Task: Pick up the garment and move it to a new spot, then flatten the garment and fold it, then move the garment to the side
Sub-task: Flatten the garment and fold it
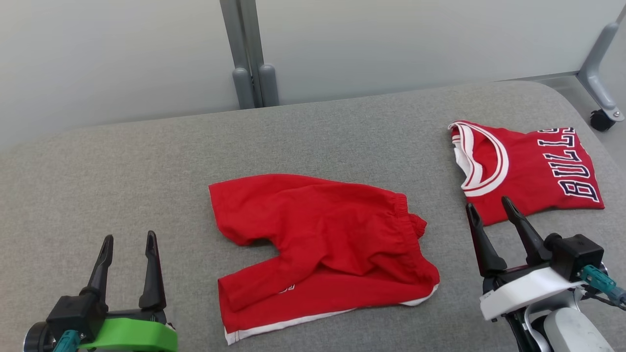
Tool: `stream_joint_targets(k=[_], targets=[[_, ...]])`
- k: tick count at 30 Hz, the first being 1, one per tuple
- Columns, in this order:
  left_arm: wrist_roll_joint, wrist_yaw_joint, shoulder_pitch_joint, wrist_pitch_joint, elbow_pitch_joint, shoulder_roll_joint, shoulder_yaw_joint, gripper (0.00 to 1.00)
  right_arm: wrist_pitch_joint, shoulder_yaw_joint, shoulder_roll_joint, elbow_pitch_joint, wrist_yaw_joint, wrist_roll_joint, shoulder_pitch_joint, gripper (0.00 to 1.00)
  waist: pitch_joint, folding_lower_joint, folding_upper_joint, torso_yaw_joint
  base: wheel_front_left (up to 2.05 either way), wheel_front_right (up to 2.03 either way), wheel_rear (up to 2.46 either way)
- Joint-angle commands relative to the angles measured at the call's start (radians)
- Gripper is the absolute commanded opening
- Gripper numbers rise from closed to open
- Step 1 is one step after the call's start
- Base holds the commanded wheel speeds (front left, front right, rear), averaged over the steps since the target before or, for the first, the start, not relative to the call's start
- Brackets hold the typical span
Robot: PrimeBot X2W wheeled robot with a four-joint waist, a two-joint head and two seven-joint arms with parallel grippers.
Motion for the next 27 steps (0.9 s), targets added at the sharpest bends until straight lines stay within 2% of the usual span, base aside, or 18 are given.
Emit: stream_joint_targets(k=[1, 10, 27], targets=[[0.009, -0.009, -0.002, -0.003, 0.004, -0.003, 0.009, 1.00, -0.004, 0.006, 0.000, 0.003, 0.000, 0.001, -0.014, 1.00, -0.001, 0.0000, 0.0000, 0.003, 0.00, 0.00, 0.00], [0.047, -0.047, -0.016, -0.003, 0.030, -0.028, 0.040, 1.00, -0.005, 0.017, 0.000, -0.006, 0.000, 0.008, -0.027, 1.00, 0.002, 0.0000, 0.0000, 0.013, 0.00, 0.00, 0.00], [0.080, -0.083, -0.020, -0.003, 0.061, -0.066, 0.075, 1.00, -0.005, 0.017, -0.010, 0.003, 0.000, -0.001, -0.027, 1.00, 0.002, 0.0000, 0.0000, 0.013, 0.00, 0.00, 0.00]])
